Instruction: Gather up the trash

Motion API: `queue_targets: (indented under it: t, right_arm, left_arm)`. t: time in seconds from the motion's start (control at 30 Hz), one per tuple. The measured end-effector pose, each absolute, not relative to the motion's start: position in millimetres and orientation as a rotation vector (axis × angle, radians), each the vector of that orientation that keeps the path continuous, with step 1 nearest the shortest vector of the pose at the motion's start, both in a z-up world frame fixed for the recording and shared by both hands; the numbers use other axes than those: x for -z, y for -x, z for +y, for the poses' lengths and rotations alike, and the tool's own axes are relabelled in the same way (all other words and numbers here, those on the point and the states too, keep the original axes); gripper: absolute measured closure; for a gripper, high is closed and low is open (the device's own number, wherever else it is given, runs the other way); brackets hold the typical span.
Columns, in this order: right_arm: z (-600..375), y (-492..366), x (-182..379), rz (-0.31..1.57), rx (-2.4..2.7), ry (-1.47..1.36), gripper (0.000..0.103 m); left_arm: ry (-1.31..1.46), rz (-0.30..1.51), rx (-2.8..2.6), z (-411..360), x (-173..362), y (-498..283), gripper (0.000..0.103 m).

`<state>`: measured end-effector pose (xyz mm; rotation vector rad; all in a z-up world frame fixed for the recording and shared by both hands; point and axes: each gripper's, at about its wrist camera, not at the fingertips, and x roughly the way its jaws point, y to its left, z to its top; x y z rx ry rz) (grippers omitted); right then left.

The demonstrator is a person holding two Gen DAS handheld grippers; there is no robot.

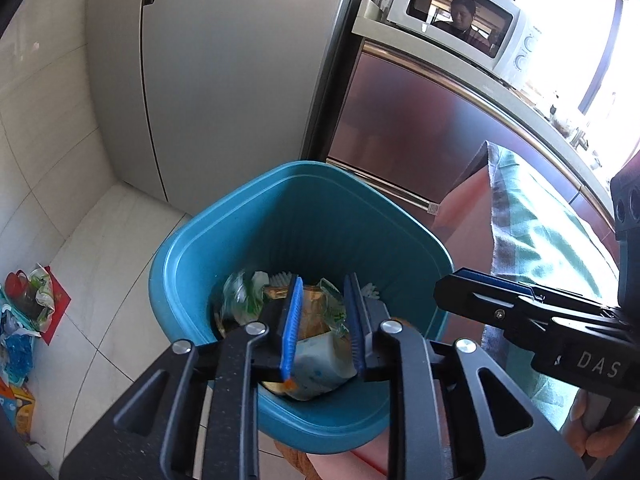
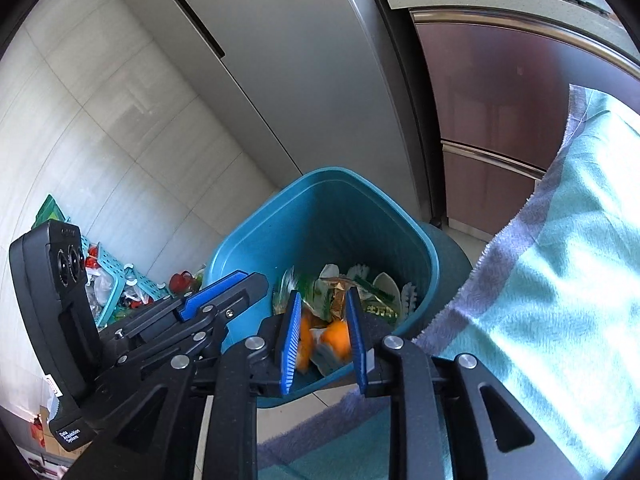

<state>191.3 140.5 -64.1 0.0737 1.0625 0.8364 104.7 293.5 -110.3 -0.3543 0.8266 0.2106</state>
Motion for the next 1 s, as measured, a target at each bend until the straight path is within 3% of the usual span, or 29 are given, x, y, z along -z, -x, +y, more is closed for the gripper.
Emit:
queue_targets:
  t: [0.1, 0.17, 0.4, 0.7, 0.8, 1.0]
  right_arm:
    - [136, -191, 63, 1.057, -0.841, -0.085, 0.081]
    - [129, -191, 64, 1.051, -0.843, -0.098, 0.08]
    - [99, -179, 54, 0.993, -0.826, -0.13, 0.062]
    - [37, -145, 27, 0.832, -0.767, -0.127, 0.028]
    - [13, -132, 18, 0.773, -0.726, -0.137, 0.017]
    - [-44, -96, 6, 0.625, -0.597, -0.136, 0.007]
  left_arm:
    - [0.357, 0.813, -0.208, 294, 107, -101, 0.074]
    - [0.356, 0.798, -0.204, 293, 104, -97, 0.064]
    - [0.313, 0.726, -0.177, 282, 85, -78, 0.045]
    - [0.251, 0.612, -0.14, 255, 58, -46, 0.008]
    - [0.223, 0.562, -0.132, 239, 48, -33, 0.006]
    - [0.16, 0.47, -0.166, 202, 33, -14, 0.006]
